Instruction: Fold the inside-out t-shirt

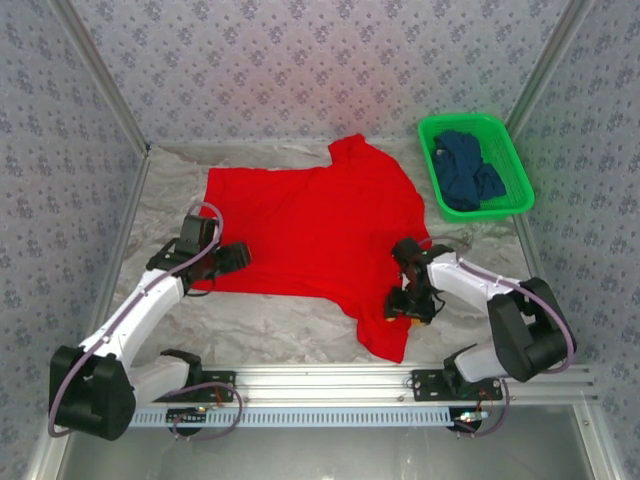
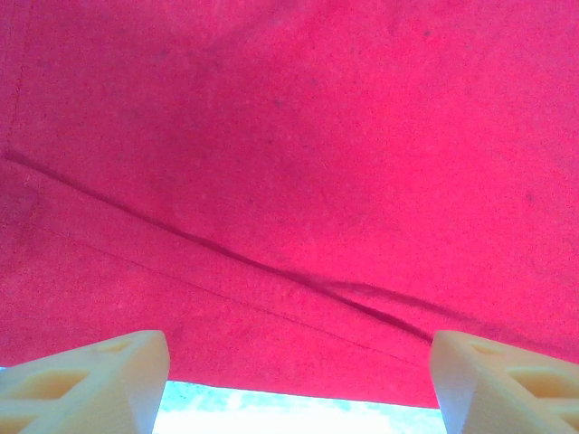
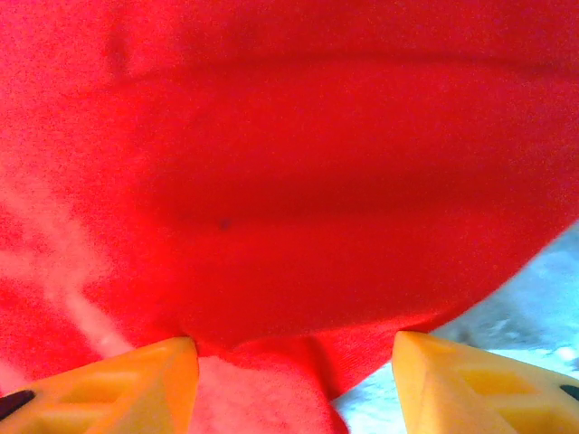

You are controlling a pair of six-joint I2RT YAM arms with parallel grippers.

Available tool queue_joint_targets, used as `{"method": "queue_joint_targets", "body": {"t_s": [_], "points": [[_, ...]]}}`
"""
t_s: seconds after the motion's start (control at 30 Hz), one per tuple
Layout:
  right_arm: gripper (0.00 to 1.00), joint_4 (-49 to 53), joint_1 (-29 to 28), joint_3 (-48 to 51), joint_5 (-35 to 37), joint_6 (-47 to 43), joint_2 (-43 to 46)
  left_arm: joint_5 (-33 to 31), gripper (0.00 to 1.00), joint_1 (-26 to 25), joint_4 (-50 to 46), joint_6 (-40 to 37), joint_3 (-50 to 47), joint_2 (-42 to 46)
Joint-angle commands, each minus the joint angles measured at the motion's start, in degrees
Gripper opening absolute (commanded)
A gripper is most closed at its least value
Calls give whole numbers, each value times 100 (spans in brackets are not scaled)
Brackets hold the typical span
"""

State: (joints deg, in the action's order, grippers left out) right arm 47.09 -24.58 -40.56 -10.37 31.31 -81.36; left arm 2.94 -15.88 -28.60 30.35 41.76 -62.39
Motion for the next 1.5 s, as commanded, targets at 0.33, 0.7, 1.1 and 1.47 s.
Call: {"method": "queue_joint_targets", "body": {"t_s": [0.33, 0.7, 1.1, 1.47], "points": [[56, 783, -784, -1013, 1786, 541, -101, 4, 76, -29, -154, -134, 153, 390], [43, -15, -695, -648, 885, 698, -650, 365, 76, -38, 6, -106, 213, 247], [39, -152, 265, -930, 1313, -33, -693, 1597, 69, -3189, 2092, -294, -82, -642], [59, -610, -3016, -287, 1104, -86, 1284, 789, 63, -2827, 1422, 256, 35, -1164]]}}
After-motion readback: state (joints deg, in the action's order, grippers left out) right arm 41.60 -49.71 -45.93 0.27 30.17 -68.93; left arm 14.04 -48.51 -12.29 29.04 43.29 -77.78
